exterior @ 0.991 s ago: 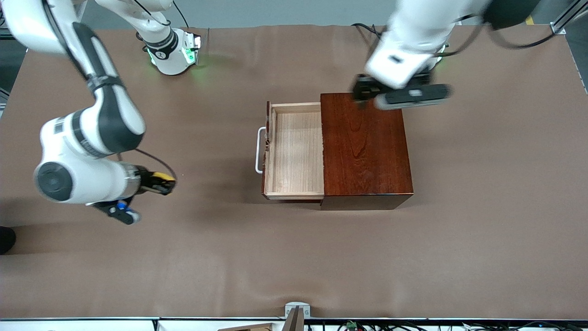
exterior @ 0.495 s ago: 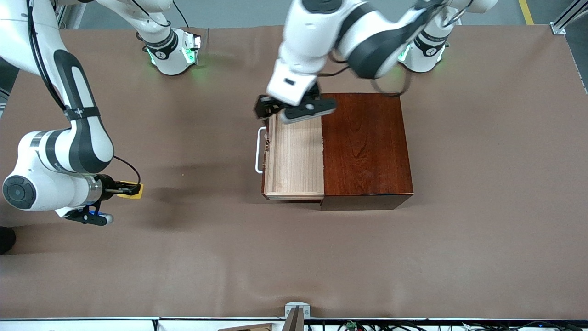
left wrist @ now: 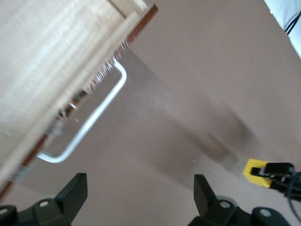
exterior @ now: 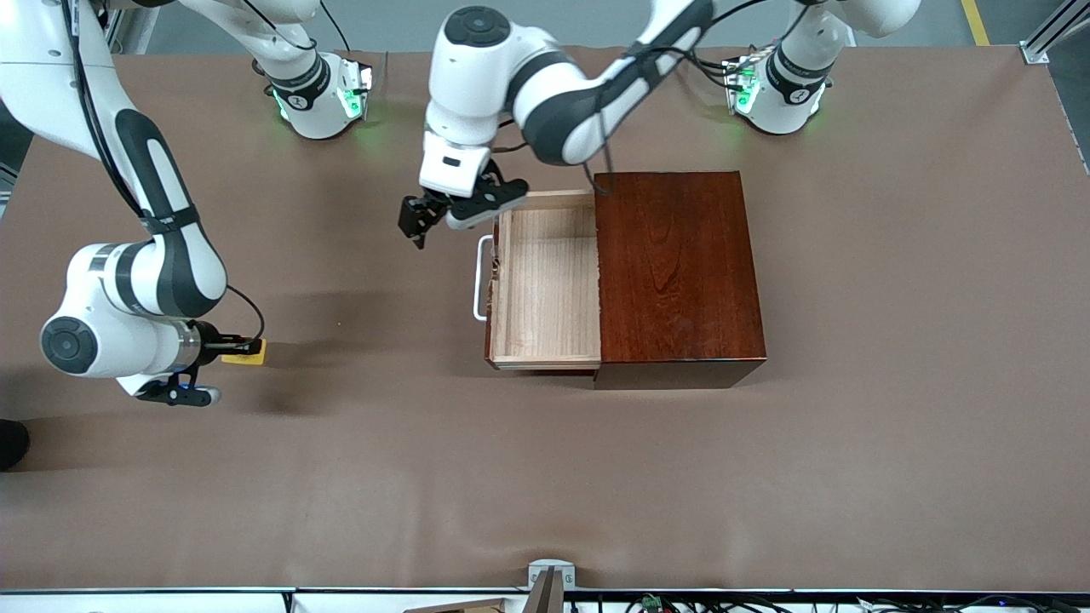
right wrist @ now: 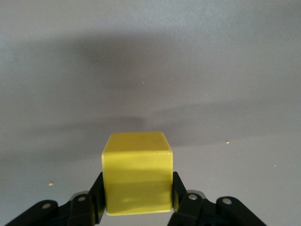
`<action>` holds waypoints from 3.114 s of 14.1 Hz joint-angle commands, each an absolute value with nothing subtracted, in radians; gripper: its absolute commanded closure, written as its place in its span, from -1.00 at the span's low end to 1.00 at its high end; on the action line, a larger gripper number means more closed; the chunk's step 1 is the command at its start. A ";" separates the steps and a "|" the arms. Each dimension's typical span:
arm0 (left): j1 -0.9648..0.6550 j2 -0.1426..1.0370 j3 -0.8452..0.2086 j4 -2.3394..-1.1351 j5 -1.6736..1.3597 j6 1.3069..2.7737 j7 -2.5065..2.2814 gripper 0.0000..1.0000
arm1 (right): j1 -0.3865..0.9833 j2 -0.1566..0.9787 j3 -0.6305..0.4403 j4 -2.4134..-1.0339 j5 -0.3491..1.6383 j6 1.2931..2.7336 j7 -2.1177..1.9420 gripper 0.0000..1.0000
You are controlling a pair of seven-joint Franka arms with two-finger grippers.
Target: Open drawer, take yellow block, close drawer
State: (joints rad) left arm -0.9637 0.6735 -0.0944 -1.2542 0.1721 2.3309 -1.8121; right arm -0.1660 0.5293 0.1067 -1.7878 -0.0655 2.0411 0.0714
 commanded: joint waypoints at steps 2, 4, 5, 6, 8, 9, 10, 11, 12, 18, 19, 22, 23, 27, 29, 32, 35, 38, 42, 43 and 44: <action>-1.104 0.771 0.066 -1.195 0.196 2.442 -1.986 -1.00 | -0.187 0.462 0.118 -1.939 -0.089 2.167 0.029 1.00; -1.164 0.837 0.142 -1.151 0.196 2.457 -2.089 -1.00 | -0.189 0.460 0.118 -1.992 -0.089 2.239 0.031 1.00; -1.193 0.872 0.182 -1.120 0.196 2.459 -2.147 -1.00 | -0.190 0.459 0.118 -2.015 -0.089 2.264 0.031 1.00; -1.213 0.908 0.219 -1.080 0.196 2.457 -2.201 -1.00 | -0.189 0.456 0.118 -2.040 -0.089 2.299 0.031 1.00; -1.242 0.959 0.258 -1.051 0.196 2.457 -2.264 -1.00 | -0.187 0.446 0.118 -2.057 -0.089 2.313 0.037 -0.22; -1.244 0.960 0.264 -1.051 0.196 2.457 -2.275 -1.00 | -0.186 0.439 0.118 -2.057 -0.089 2.306 0.035 -0.99; -1.244 0.966 0.264 -1.051 0.198 2.453 -2.287 -1.00 | -0.181 0.434 0.118 -2.054 -0.089 2.299 0.041 -1.00; -1.246 0.979 0.265 -1.051 0.198 2.444 -2.298 -1.00 | -0.179 0.431 0.120 -2.046 -0.089 2.269 0.047 -1.00; -1.246 0.980 0.270 -1.052 0.198 2.409 -2.298 -1.00 | -0.184 0.431 0.121 -2.031 -0.087 2.241 0.049 -1.00; -1.244 0.986 0.273 -1.052 0.196 2.321 -2.296 -1.00 | -0.163 0.381 0.130 -1.999 -0.077 2.189 0.051 -1.00; -1.244 0.988 0.275 -1.054 0.198 2.310 -2.295 -1.00 | -0.155 0.365 0.130 -1.985 -0.077 2.189 0.051 -1.00; -1.236 0.977 0.285 -1.055 0.196 2.263 -2.272 -1.00 | -0.098 0.267 0.130 -1.977 -0.075 2.187 0.051 -1.00; -1.236 0.976 0.290 -1.055 0.196 2.247 -2.270 -1.00 | -0.081 0.243 0.129 -1.979 -0.075 2.186 0.051 -1.00; -1.224 0.968 0.288 -1.057 0.193 2.189 -2.249 -1.00 | -0.065 0.232 0.126 -1.834 -0.077 2.020 0.035 -1.00; -1.221 0.956 0.290 -1.061 0.190 2.143 -2.235 -1.00 | -0.042 0.236 0.126 -1.680 -0.077 1.837 0.046 -1.00; -1.203 0.948 0.288 -1.062 0.184 2.053 -2.175 -1.00 | -0.025 0.236 0.124 -1.502 -0.072 1.608 0.051 -1.00; -1.187 0.933 0.285 -1.065 0.184 1.981 -2.148 -1.00 | -0.025 0.206 0.118 -1.465 -0.051 1.505 0.051 -1.00; -1.172 0.922 0.285 -1.071 0.176 1.878 -2.135 -1.00 | -0.021 0.140 0.118 -1.465 -0.040 1.453 0.051 -1.00; -1.169 0.920 0.287 -1.075 0.176 1.754 -2.137 -1.00 | -0.018 0.060 0.118 -1.471 -0.032 1.408 0.051 -1.00; -1.161 0.920 0.288 -1.075 0.178 1.731 -2.138 -1.00 | -0.017 0.051 0.118 -1.471 -0.032 1.407 0.051 -1.00; -1.158 0.916 0.288 -1.075 0.178 1.712 -2.138 -1.00 | -0.017 0.038 0.114 -1.471 -0.032 1.407 0.051 -1.00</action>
